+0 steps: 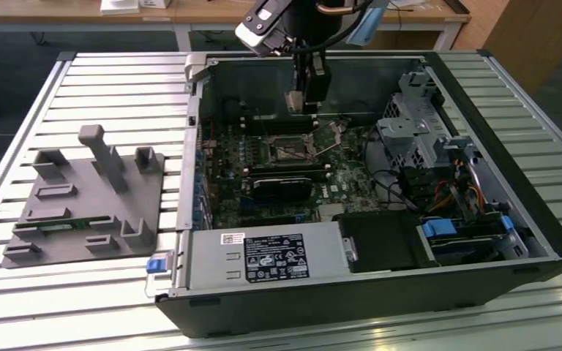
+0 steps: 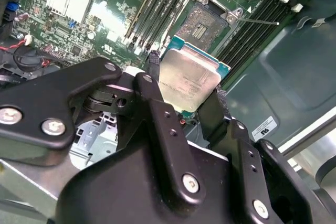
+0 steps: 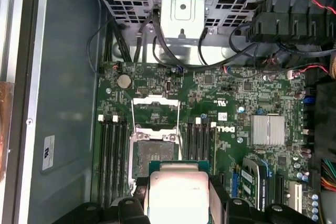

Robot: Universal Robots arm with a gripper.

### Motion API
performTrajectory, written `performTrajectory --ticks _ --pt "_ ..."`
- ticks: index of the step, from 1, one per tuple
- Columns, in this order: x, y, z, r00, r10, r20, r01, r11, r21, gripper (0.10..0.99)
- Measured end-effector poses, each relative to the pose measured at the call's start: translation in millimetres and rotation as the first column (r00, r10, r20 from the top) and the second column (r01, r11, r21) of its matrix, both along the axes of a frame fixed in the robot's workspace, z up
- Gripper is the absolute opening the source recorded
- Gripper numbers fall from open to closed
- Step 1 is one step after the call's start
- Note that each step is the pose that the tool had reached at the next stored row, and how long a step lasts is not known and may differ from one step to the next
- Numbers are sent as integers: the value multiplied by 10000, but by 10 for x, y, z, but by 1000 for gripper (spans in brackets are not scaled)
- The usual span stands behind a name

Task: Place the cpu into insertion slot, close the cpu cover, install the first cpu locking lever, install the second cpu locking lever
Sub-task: 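Place the cpu into insertion slot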

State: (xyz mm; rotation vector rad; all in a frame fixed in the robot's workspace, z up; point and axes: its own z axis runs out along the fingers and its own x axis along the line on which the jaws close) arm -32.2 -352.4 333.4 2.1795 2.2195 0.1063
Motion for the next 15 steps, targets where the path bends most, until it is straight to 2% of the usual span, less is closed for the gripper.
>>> performTrajectory --ticks 7,15 --pt "0 19 -67 10000 0 1 0 10000 1 541" --pt "0 31 -97 10000 -1 -1 1 10000 -5 541"
